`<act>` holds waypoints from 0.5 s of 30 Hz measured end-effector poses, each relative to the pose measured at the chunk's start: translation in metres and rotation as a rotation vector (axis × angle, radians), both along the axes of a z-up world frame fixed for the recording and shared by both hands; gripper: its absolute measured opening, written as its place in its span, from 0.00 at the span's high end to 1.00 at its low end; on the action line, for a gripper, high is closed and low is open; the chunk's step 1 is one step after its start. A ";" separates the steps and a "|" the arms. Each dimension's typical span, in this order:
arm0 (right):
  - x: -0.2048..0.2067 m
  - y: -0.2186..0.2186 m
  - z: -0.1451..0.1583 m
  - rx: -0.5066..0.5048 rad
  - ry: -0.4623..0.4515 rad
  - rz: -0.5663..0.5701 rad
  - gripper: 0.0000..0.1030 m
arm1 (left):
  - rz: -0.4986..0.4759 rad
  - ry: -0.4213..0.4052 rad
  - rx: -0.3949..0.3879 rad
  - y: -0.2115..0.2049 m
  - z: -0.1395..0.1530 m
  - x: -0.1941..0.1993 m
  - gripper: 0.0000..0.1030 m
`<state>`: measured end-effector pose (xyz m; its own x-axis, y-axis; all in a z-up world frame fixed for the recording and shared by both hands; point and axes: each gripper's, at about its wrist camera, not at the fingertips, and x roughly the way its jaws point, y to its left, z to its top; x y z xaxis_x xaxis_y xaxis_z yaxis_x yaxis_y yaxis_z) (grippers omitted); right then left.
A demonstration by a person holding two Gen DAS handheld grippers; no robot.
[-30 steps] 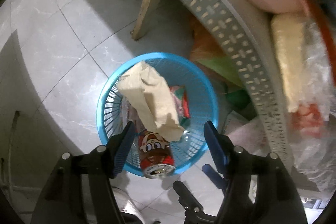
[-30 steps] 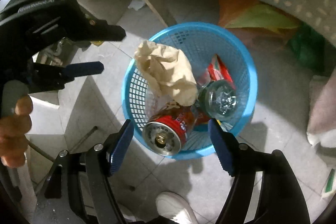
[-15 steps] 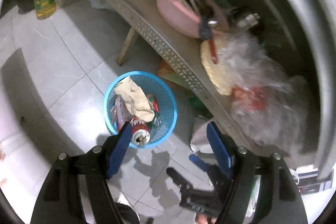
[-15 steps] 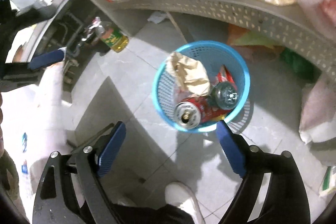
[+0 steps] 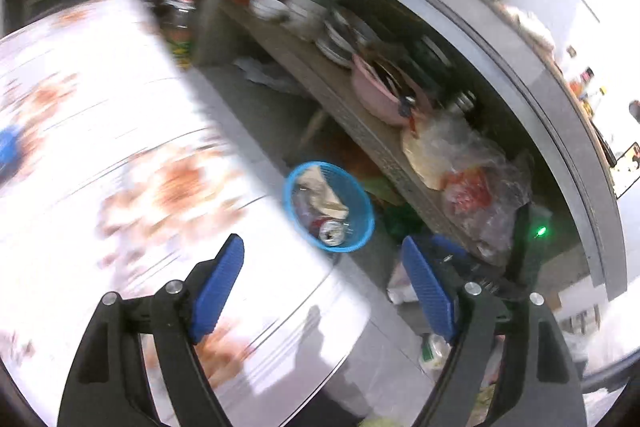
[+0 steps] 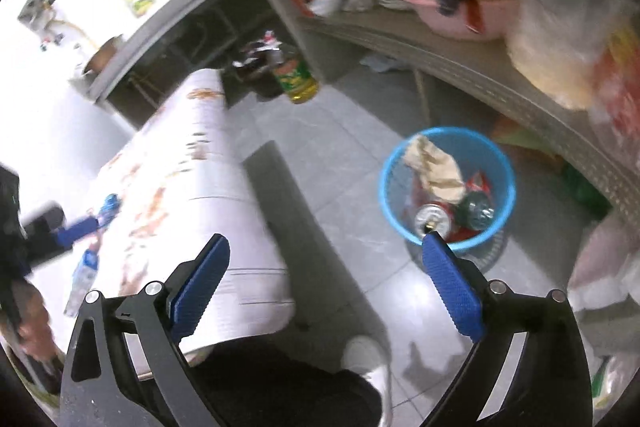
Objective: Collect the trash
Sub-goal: 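Return both grippers to the table over the remaining trash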
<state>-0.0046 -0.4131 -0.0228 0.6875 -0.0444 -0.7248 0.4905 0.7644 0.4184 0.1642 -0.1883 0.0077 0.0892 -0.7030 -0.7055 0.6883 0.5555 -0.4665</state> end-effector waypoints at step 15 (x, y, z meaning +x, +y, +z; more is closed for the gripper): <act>0.072 0.123 0.016 0.061 -0.001 0.322 0.09 | 0.432 -0.121 0.070 0.220 -0.034 -0.023 0.22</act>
